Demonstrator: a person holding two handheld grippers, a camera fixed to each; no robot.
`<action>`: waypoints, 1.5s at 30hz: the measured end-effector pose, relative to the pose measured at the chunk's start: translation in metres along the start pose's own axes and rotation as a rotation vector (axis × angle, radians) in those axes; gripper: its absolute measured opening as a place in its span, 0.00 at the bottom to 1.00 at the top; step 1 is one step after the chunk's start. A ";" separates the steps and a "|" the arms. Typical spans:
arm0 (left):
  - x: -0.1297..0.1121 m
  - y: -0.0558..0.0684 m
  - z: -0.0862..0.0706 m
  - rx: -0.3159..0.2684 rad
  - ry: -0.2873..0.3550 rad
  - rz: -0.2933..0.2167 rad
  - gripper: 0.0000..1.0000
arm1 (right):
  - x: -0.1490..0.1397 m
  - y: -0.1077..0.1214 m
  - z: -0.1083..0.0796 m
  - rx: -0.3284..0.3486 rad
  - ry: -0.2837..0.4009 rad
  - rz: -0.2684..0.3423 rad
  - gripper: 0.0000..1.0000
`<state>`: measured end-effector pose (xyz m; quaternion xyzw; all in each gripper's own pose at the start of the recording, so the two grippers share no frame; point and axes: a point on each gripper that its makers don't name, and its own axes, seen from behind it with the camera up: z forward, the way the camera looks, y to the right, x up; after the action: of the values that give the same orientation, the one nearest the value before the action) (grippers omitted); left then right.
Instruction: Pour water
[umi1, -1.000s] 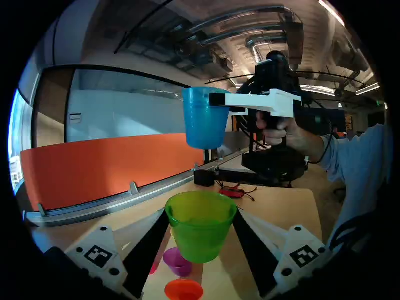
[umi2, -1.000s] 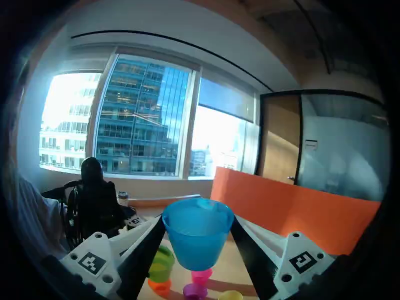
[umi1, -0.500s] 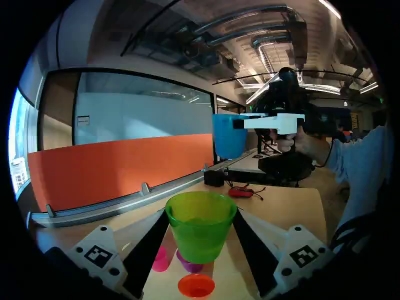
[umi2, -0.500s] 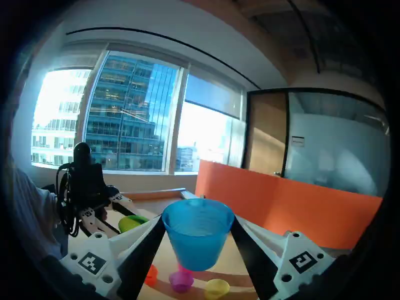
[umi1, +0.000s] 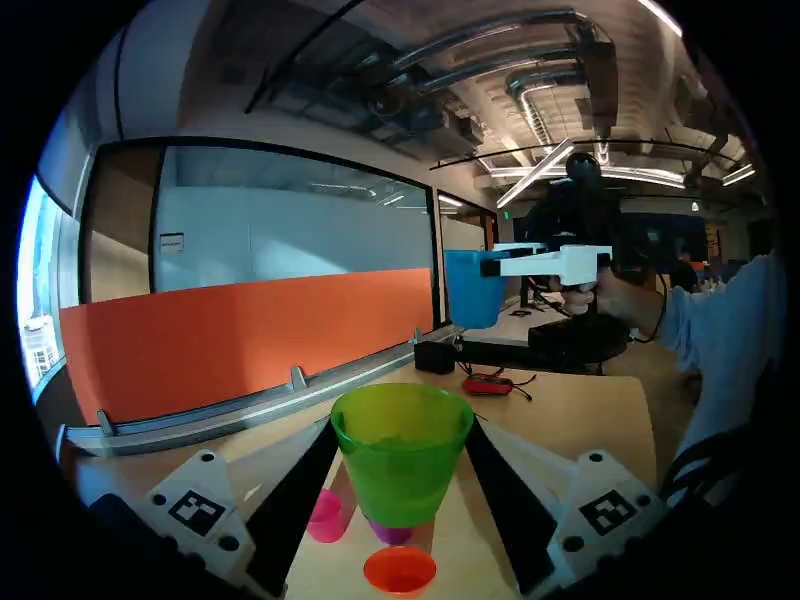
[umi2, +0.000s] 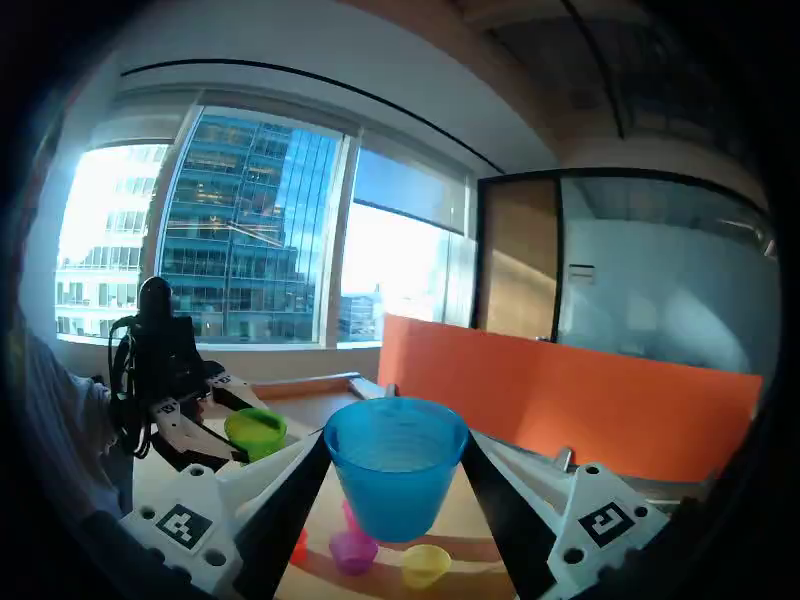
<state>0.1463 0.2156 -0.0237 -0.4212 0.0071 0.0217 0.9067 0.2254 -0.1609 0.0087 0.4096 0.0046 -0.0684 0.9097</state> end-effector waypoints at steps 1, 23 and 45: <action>0.000 0.000 0.000 0.000 -0.001 0.001 0.87 | -0.002 -0.001 0.000 0.002 -0.001 0.002 0.92; -0.017 -0.022 -0.015 0.054 -0.029 -0.007 0.87 | -0.073 -0.020 0.005 0.051 -0.083 0.000 0.92; -0.056 -0.057 -0.045 0.161 -0.074 -0.014 0.87 | -0.134 -0.031 0.009 0.086 -0.180 0.015 0.92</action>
<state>0.0936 0.1420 -0.0076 -0.3460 -0.0277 0.0301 0.9373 0.0881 -0.1713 0.0004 0.4406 -0.0833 -0.0981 0.8884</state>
